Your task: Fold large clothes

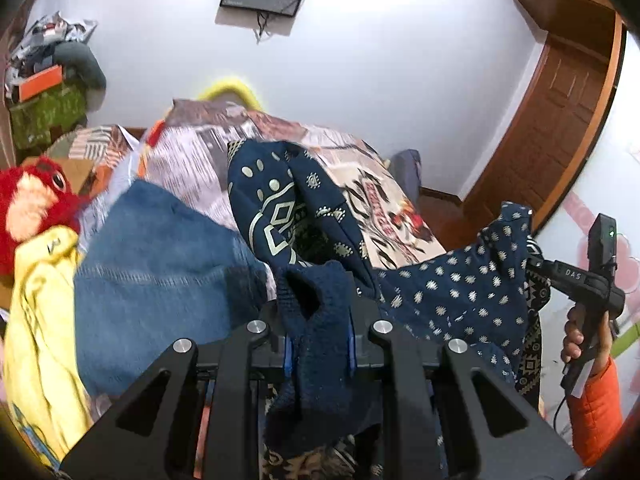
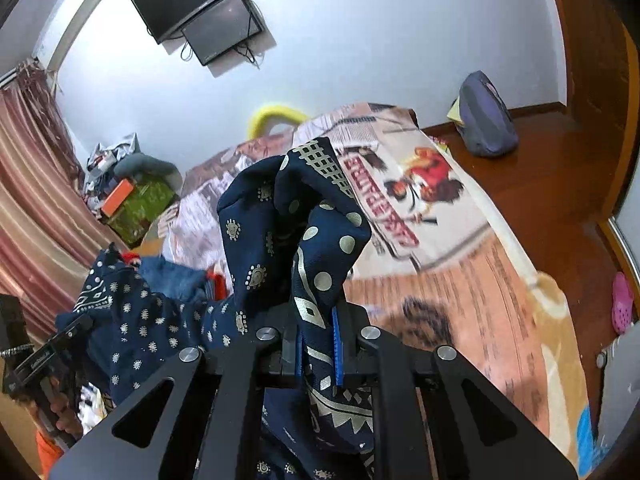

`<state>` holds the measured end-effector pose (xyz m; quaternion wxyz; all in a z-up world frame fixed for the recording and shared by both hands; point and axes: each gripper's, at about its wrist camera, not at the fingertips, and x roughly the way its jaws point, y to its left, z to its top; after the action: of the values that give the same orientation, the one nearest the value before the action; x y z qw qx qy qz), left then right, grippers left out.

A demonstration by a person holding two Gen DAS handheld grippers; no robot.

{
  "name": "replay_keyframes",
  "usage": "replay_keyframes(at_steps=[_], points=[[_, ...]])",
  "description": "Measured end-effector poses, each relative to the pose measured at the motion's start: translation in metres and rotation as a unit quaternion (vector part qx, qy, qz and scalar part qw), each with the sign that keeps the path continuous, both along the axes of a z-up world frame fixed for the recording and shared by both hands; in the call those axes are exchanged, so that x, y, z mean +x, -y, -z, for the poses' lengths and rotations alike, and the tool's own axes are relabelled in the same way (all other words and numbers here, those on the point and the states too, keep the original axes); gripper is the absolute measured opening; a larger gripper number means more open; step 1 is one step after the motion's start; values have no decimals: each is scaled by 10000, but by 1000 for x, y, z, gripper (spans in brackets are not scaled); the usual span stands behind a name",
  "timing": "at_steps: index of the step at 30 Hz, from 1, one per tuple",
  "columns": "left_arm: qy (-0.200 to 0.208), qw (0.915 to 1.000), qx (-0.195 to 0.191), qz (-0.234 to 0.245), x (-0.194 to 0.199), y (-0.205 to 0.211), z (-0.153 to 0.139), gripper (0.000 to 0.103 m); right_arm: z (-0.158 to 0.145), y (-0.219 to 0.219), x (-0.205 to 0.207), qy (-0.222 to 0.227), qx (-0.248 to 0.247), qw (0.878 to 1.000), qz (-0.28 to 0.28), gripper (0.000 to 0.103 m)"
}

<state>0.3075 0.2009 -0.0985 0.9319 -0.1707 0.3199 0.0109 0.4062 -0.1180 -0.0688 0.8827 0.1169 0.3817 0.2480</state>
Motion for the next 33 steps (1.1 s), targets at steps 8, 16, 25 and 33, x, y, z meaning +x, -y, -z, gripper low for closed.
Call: replay_keyframes(at_steps=[8, 16, 25, 33], points=[[-555, 9967, 462, -362, 81, -44, 41, 19, 45, -45, 77, -335, -328, 9988, 156, 10], [-1405, 9867, 263, -768, 128, -88, 123, 27, 127, -46, 123, -1011, -742, 9902, 612, 15], [-1488, 9808, 746, -1015, 110, -85, 114, 63, 119, -30, 111, -1125, -1226, 9840, 630, 18], [-1222, 9829, 1172, -727, 67, -47, 59, 63, 47, -26, 34, -191, -1705, 9851, 75, 43]])
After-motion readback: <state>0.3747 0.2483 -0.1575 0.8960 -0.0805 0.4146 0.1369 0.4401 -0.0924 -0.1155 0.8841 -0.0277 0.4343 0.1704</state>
